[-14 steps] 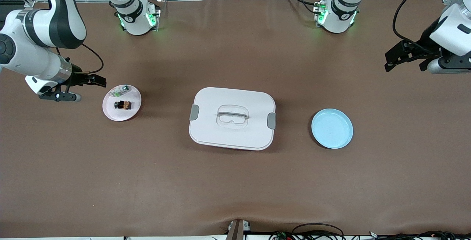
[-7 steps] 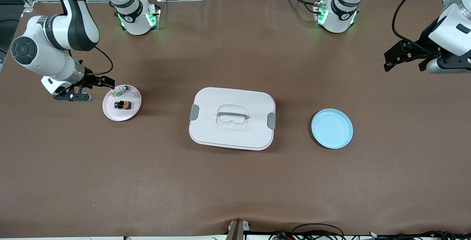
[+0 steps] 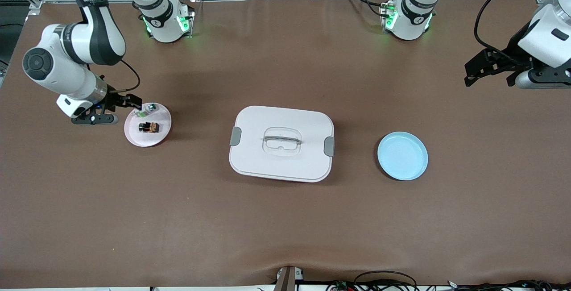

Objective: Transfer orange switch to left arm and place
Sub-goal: 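Move the right gripper over the white plate toward the orange switch, then lower the right gripper and close it on the orange switch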

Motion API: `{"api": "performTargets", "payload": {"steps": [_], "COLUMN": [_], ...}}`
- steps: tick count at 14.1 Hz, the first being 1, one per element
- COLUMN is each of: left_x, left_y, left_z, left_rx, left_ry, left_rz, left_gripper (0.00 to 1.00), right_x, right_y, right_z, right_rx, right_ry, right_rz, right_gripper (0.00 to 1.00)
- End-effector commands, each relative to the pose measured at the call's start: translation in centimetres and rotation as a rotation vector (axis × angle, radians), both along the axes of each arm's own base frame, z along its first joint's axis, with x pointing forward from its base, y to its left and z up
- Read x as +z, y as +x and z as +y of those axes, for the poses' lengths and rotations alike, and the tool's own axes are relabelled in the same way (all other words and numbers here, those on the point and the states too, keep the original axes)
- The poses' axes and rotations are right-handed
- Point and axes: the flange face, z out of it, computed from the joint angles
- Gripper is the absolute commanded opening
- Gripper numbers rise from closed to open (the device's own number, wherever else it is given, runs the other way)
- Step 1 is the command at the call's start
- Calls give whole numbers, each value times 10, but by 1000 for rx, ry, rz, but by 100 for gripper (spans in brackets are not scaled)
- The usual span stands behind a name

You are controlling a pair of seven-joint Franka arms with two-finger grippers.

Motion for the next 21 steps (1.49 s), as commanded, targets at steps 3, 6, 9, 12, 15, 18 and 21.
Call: {"api": "performTargets", "payload": {"steps": [3,6,9,12,15,18,21], "left_x": [3,3,3,3,3,3,3], "left_y": [0,0,0,0,0,0,0], "left_z": [-2,-2,-1,-3,-3,-3,-3], "left_rx": [-1,-1,0,-3,-3,-4,-3], "left_ry": [1,1,1,1,1,1,1], "left_rz": [1,1,1,1,1,0,0], "left_gripper": [100,100,100,100,100,100,100], "right_x": [-27,-46,-68,-86,-102,-114,-118], "right_y": [9,17,17,15,13,14,14], "right_z": [-3,-4,-4,-3,-4,-4,-3], "right_rx": [9,10,12,14,9,0,-11], "right_ry": [-5,-14,-20,-22,-23,-25,-25], "right_rz": [-57,-108,-115,-96,-76,-93,-86], "right_gripper": [100,100,100,100,100,100,100]}}
